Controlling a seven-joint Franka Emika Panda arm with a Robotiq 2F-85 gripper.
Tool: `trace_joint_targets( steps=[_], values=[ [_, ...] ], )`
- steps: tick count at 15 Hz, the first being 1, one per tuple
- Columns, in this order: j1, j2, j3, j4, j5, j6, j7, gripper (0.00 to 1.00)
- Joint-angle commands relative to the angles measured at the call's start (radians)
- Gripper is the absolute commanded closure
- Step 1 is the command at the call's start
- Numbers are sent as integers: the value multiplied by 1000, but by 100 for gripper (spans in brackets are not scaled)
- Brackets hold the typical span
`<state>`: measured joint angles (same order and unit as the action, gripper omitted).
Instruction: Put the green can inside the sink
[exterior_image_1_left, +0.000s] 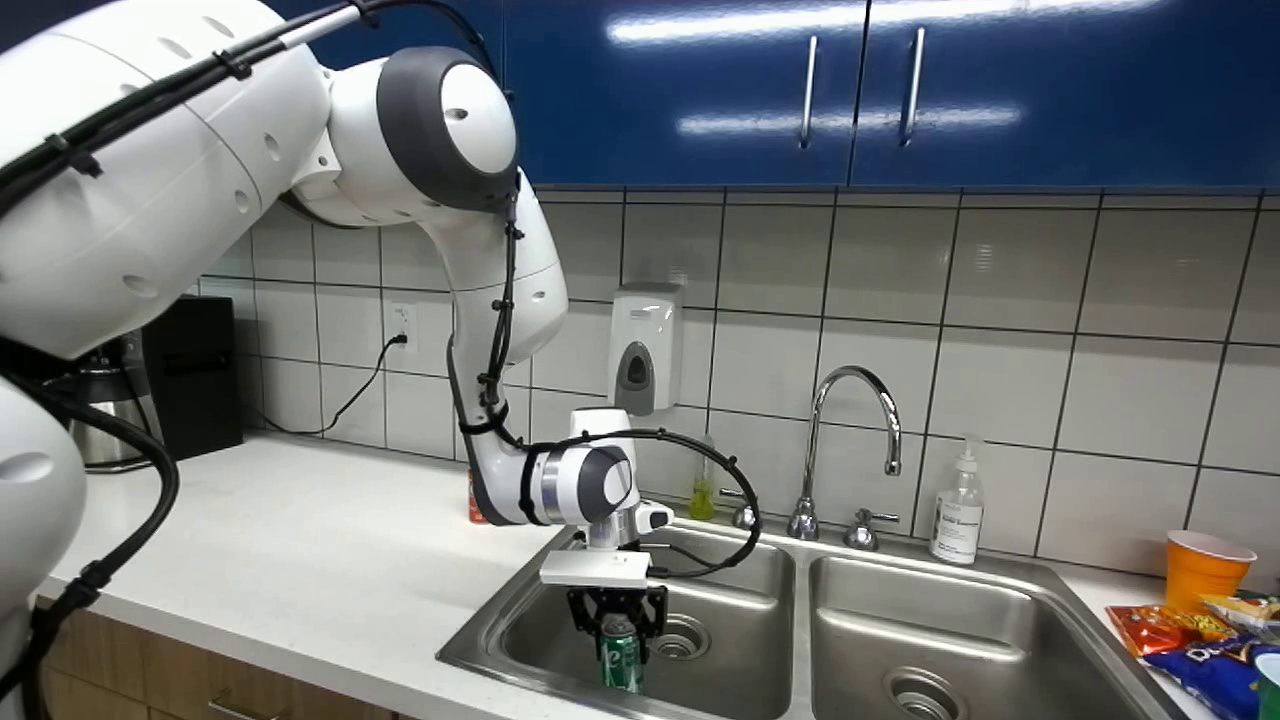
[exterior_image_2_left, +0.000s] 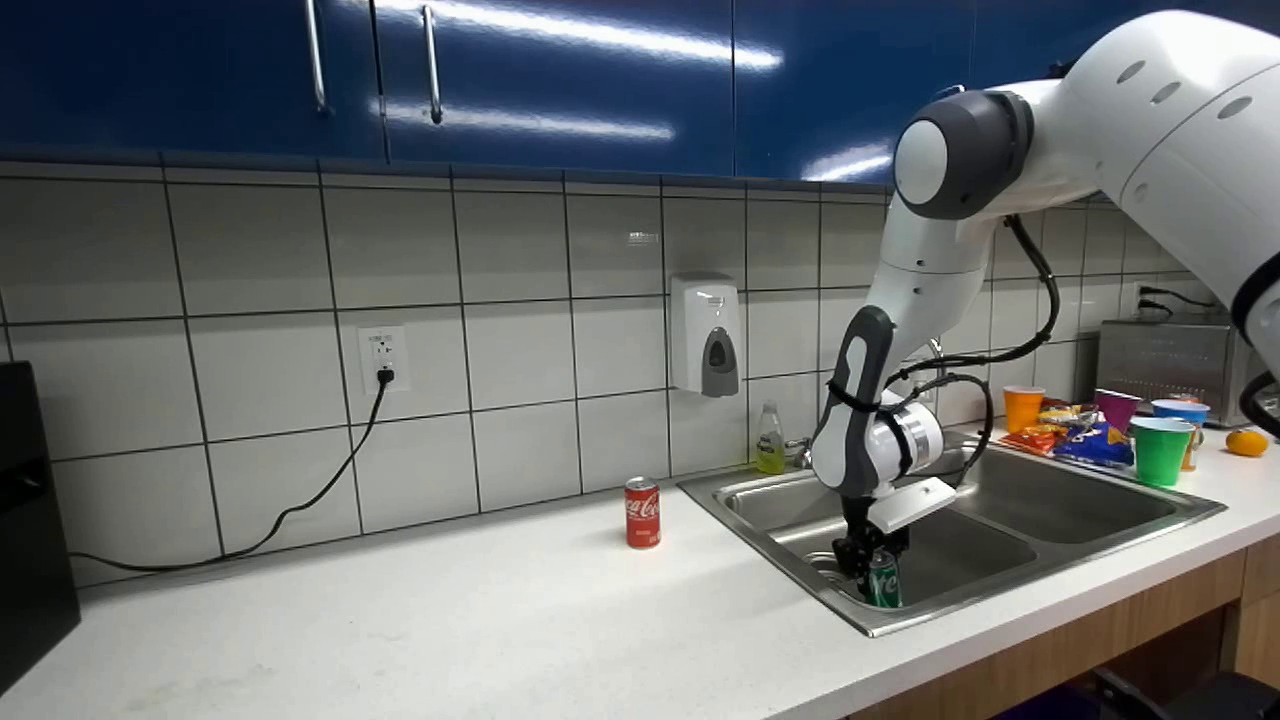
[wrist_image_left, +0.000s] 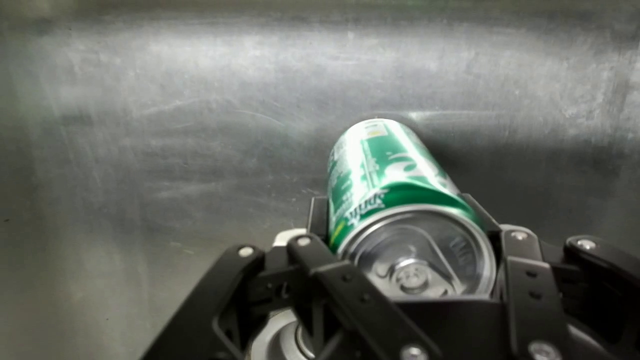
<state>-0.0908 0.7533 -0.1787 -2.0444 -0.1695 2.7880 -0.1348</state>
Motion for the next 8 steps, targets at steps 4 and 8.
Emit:
trace_joint_targets(
  steps=[4, 8],
  values=[
    [-7, 7, 8, 12, 2, 2, 18, 4],
    [-8, 2, 10, 7, 2, -4, 15, 0]
  ],
)
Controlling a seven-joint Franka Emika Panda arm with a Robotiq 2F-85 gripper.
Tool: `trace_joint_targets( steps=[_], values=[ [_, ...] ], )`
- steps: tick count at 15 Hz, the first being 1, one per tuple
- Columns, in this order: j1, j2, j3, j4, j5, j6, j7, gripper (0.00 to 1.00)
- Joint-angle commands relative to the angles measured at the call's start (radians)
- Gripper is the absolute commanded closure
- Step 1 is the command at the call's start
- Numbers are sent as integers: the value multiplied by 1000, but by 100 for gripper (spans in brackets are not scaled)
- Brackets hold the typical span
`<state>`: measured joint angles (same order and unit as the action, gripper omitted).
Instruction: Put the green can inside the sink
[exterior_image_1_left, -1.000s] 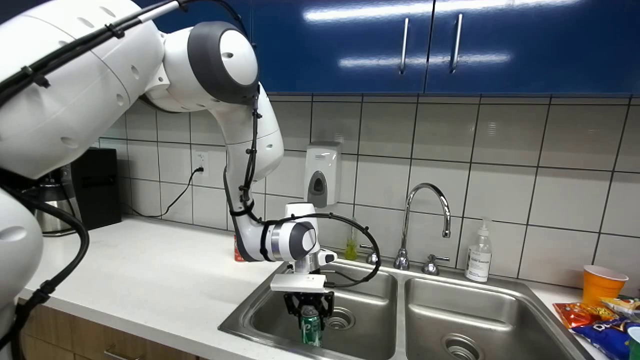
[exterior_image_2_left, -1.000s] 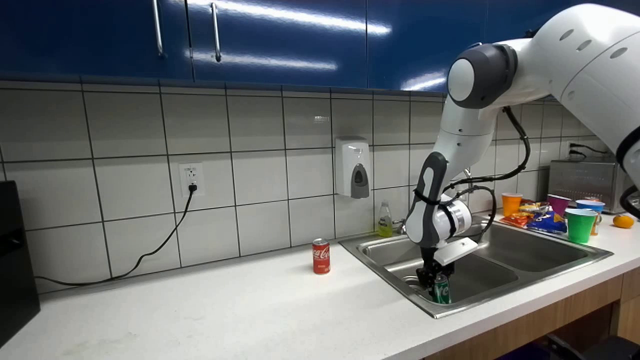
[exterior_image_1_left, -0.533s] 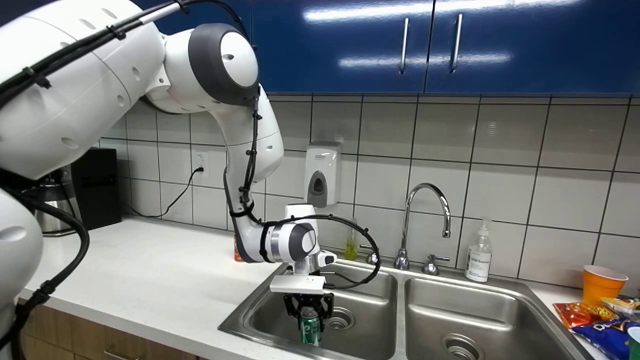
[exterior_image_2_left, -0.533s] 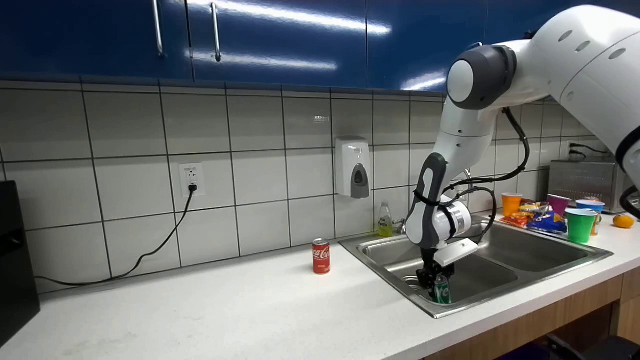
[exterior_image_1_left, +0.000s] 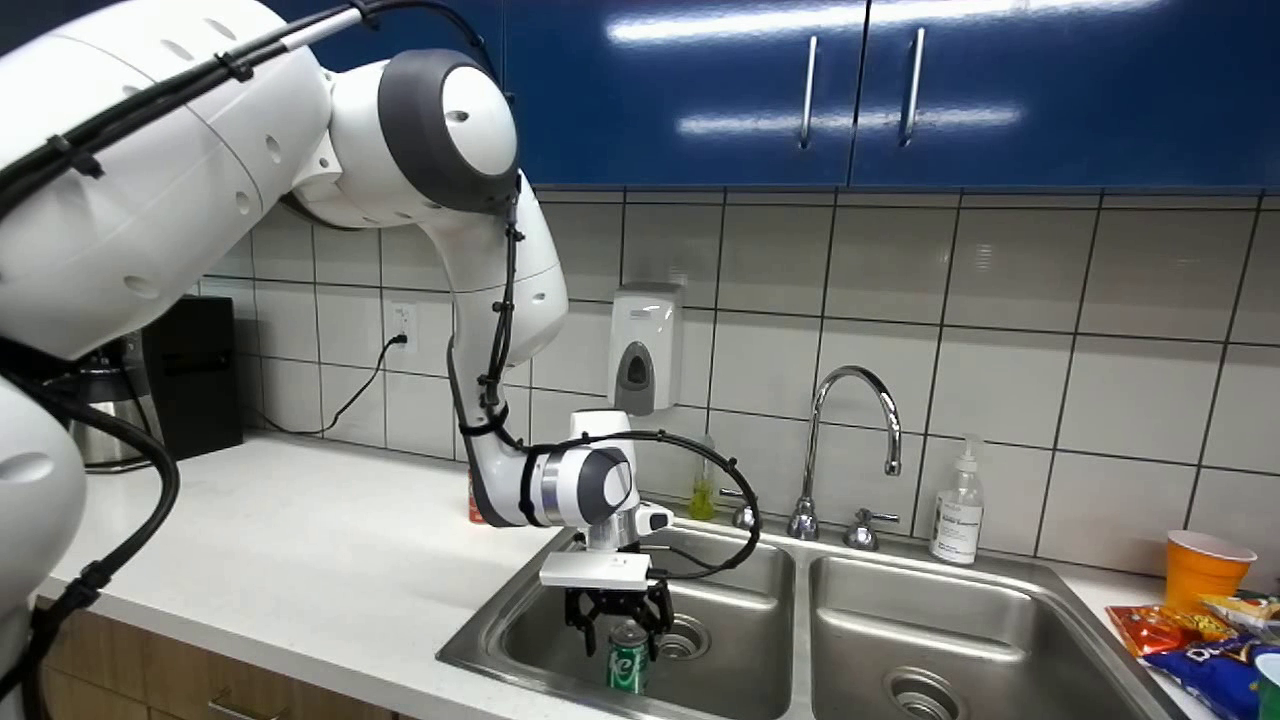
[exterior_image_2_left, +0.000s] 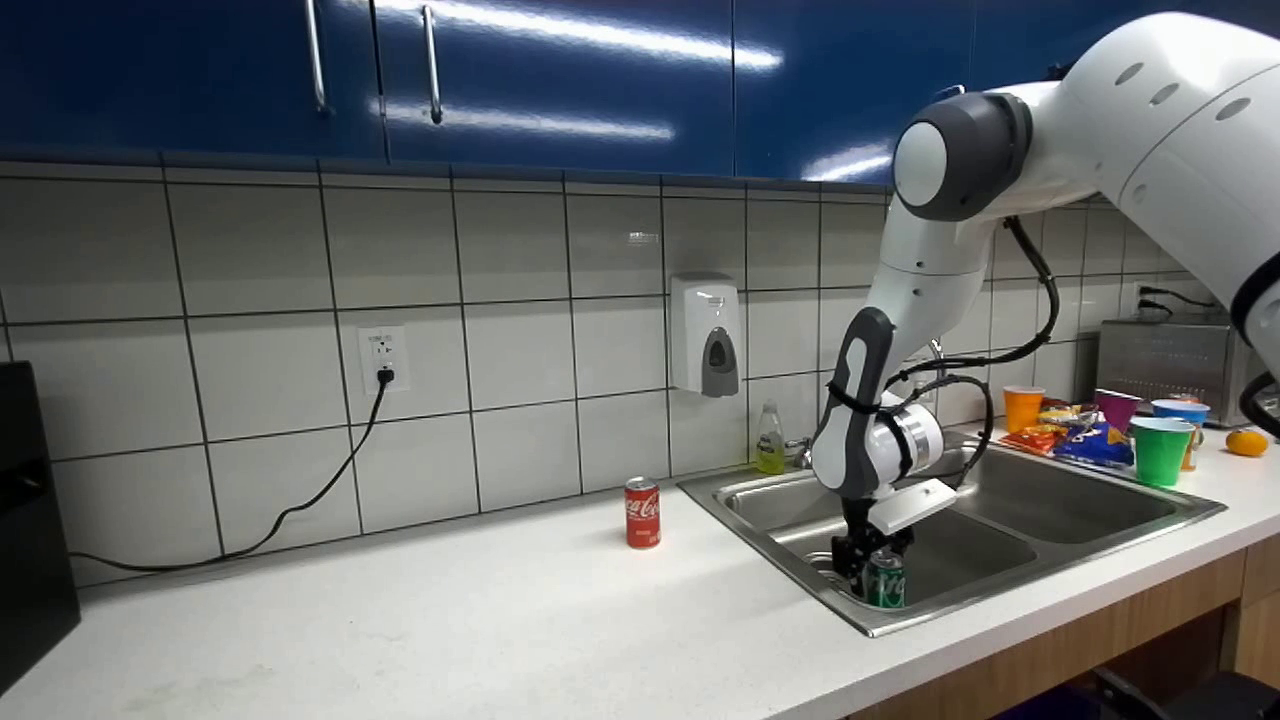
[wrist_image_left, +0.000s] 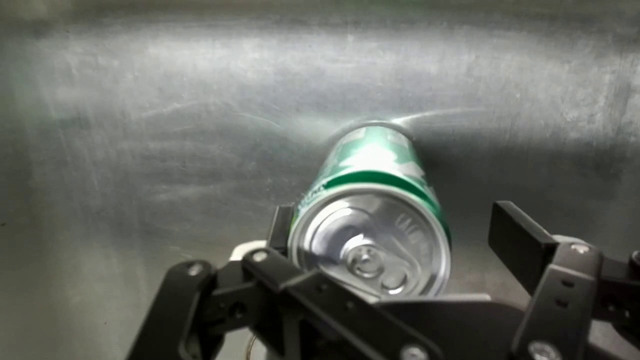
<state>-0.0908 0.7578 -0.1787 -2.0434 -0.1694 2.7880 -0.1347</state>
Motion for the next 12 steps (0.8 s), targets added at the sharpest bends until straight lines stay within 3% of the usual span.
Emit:
trace_joint_targets(
  steps=[1, 12],
  values=[
    [-8, -6, 10, 4, 3, -10, 15, 0],
    [-8, -81, 5, -54, 1, -44, 11, 0]
  ],
)
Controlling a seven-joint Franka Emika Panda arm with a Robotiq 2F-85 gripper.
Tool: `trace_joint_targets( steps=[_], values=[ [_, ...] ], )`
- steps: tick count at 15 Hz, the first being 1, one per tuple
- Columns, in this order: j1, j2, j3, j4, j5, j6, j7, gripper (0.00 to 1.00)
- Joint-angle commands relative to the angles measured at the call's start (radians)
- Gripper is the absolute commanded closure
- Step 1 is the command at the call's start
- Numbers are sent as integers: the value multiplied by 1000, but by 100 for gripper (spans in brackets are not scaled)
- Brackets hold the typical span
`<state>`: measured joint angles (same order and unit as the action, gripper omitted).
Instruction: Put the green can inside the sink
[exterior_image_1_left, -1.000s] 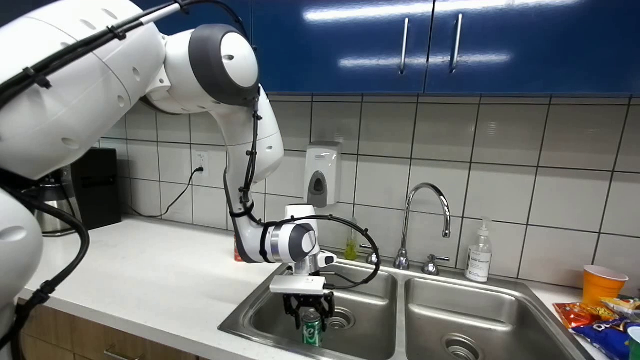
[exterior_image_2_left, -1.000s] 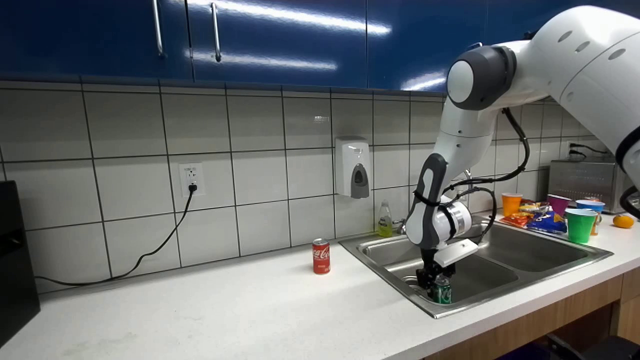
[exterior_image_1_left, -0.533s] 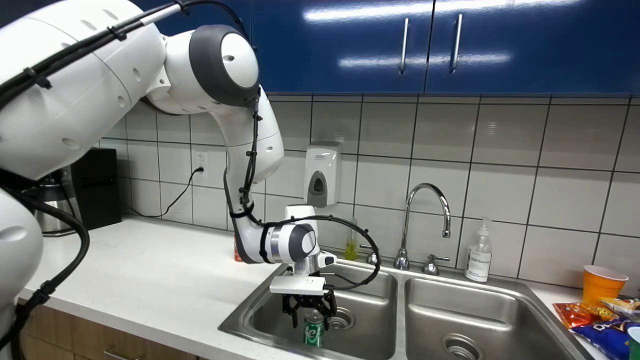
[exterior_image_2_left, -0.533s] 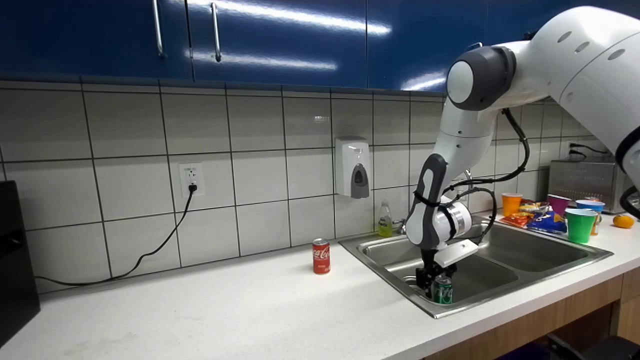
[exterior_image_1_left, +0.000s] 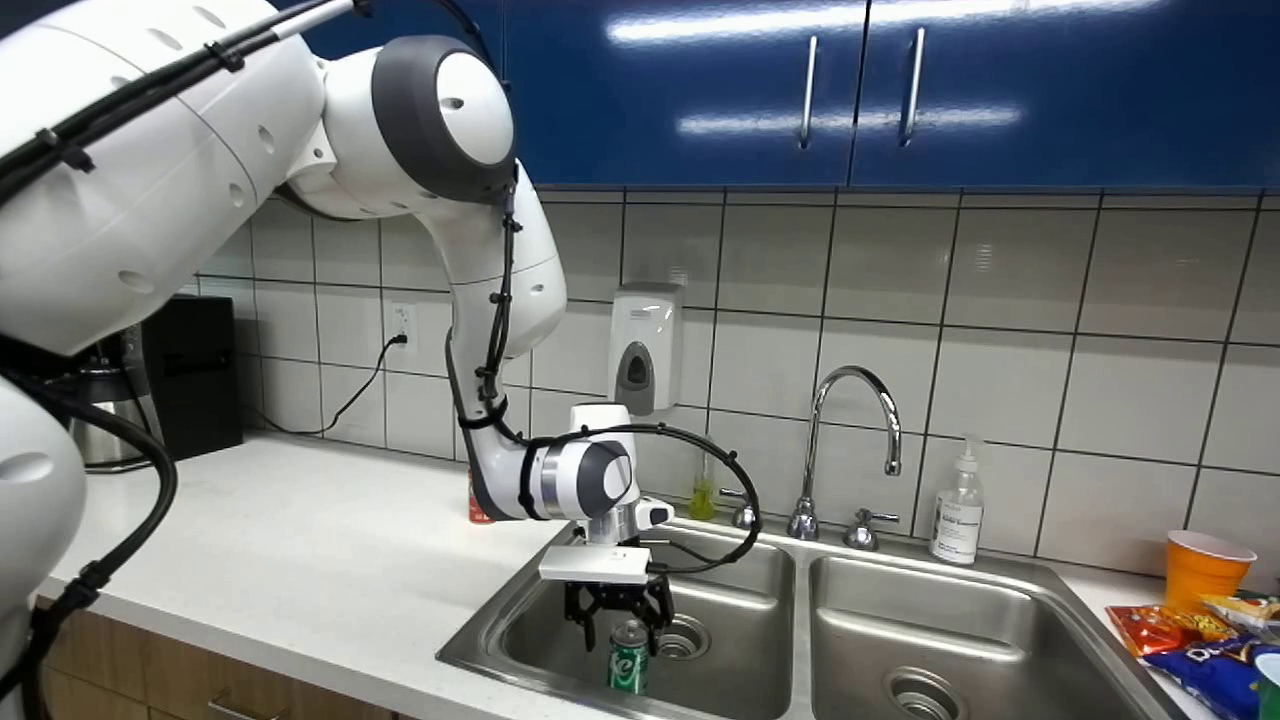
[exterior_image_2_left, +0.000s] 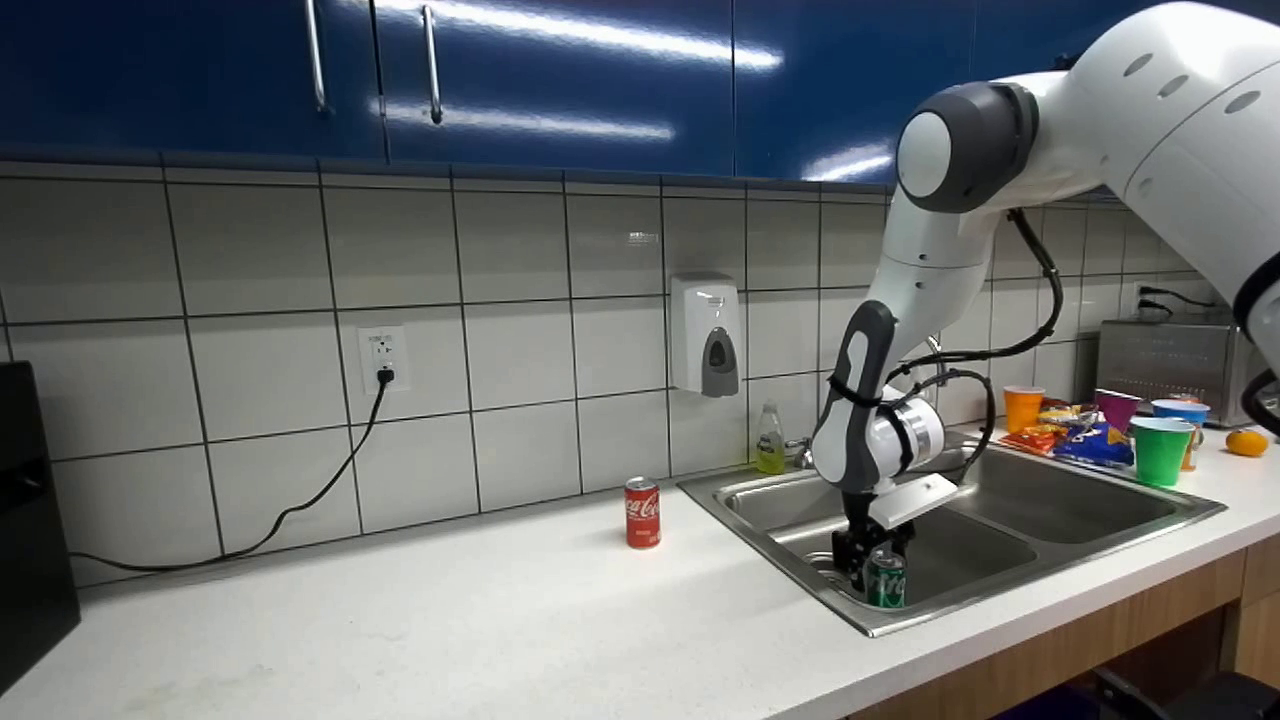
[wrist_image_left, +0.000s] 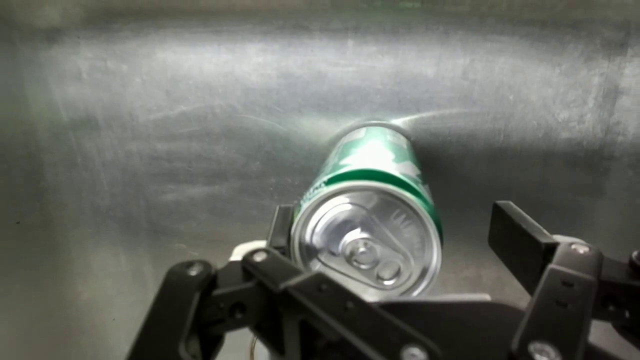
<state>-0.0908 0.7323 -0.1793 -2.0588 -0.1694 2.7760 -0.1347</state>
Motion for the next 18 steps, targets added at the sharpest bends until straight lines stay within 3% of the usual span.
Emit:
trace_joint_targets(
  steps=[1, 18],
  values=[
    [-6, -62, 2, -45, 0, -35, 15, 0],
    [2, -223, -48, -128, -22, -79, 29, 0]
  ],
)
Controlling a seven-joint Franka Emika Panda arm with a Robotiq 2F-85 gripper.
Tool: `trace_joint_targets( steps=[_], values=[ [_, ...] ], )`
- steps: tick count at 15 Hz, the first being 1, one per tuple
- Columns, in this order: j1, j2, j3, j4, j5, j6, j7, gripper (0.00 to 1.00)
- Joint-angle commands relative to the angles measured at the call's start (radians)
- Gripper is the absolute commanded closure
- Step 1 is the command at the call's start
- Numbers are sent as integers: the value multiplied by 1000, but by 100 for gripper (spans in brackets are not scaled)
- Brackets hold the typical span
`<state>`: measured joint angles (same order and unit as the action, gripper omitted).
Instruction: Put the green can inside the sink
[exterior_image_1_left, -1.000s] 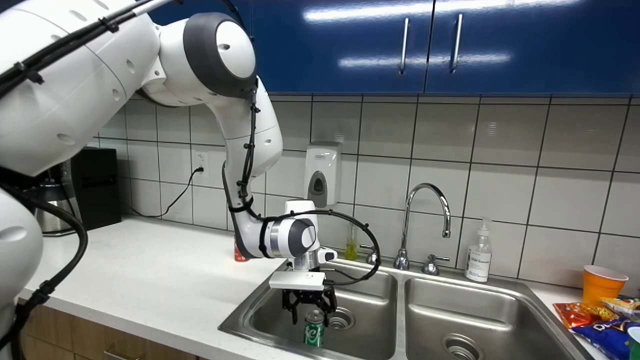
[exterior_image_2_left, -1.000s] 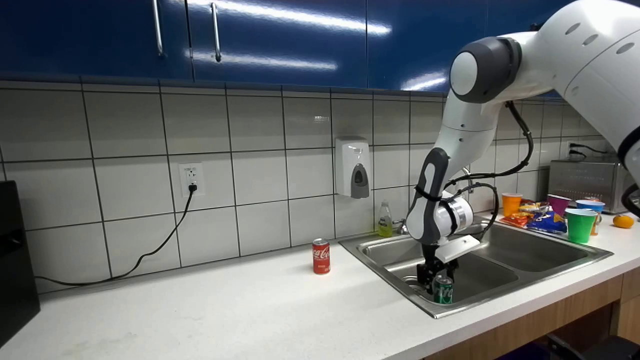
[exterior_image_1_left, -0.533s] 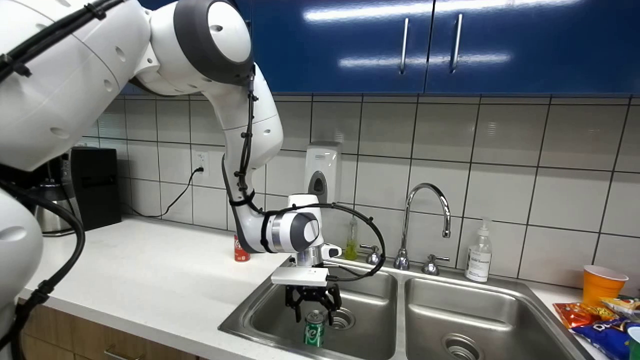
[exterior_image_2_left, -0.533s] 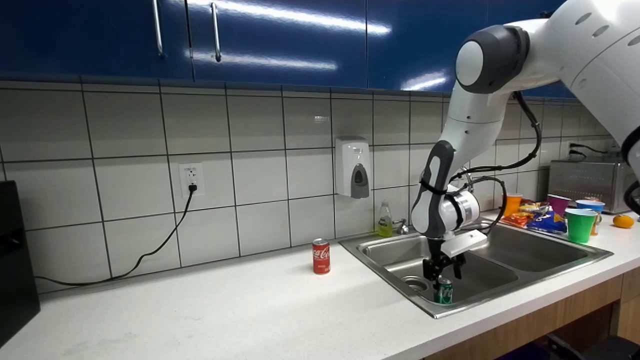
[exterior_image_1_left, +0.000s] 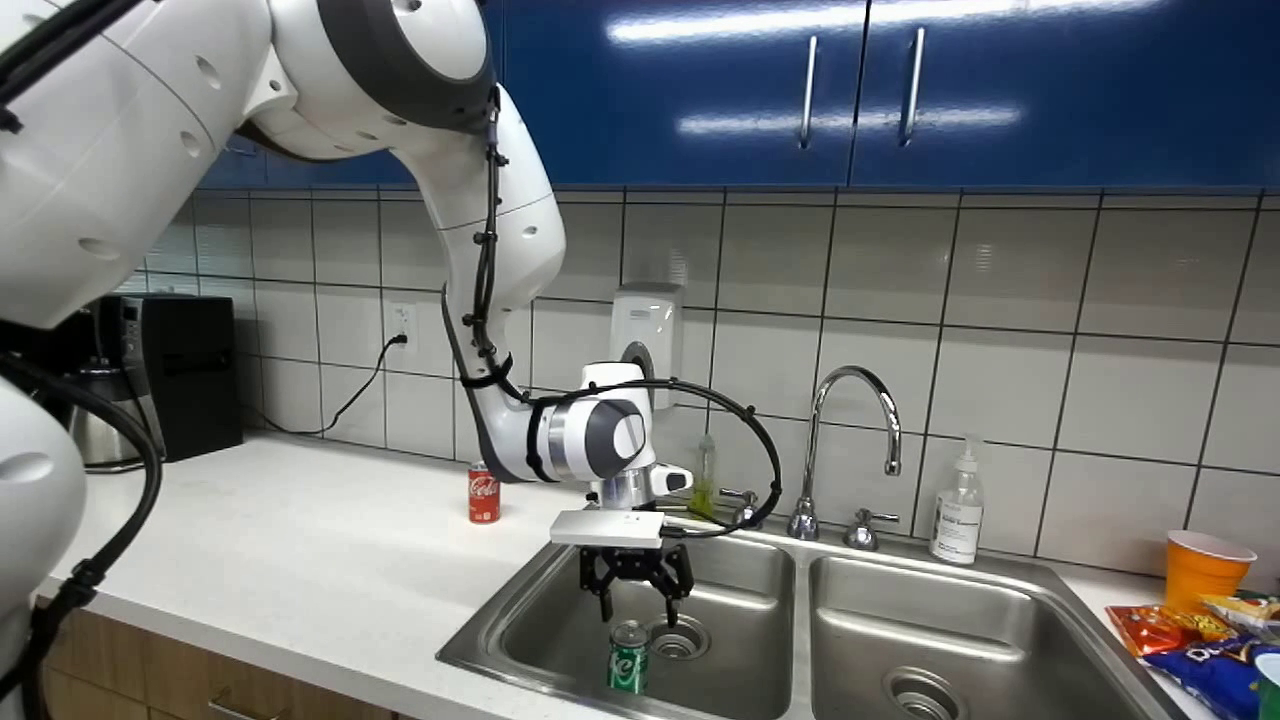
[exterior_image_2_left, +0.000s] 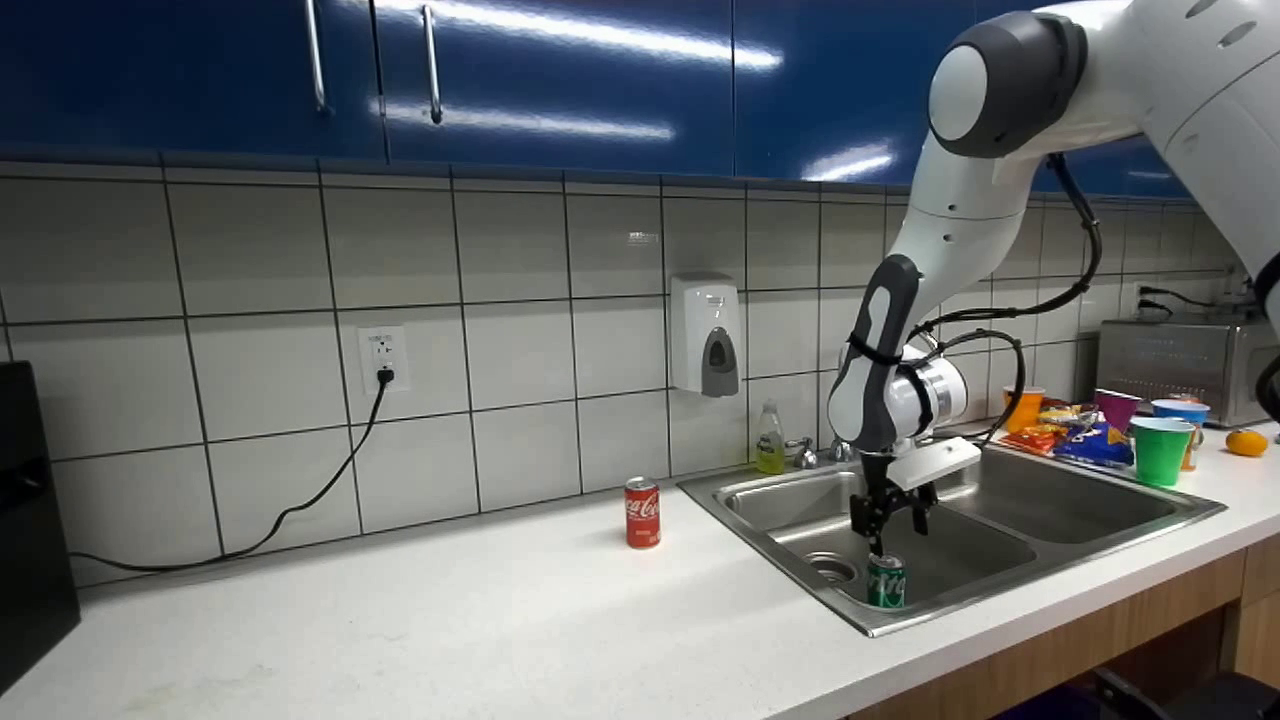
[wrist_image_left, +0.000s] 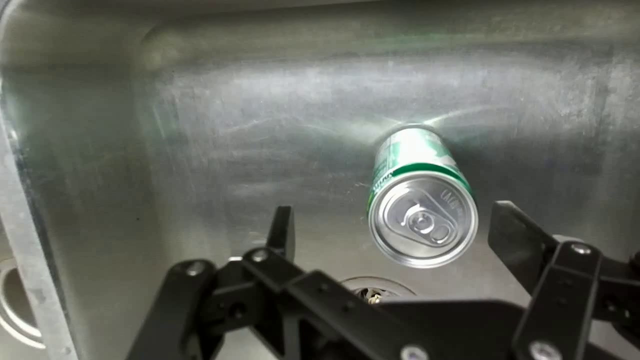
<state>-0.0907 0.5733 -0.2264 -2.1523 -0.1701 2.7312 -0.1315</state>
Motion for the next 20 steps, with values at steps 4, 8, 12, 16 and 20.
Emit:
trace_joint_targets(
  steps=[4, 8, 12, 16, 20],
  values=[
    [6, -114, 4, -59, -27, -38, 23, 0],
    [18, -184, 6, -116, -31, -39, 31, 0],
    [37, -276, 2, -199, -47, -43, 51, 0],
    [49, -379, 8, -283, -66, -56, 73, 0],
    [51, -484, 29, -352, -81, -94, 86, 0]
  ],
)
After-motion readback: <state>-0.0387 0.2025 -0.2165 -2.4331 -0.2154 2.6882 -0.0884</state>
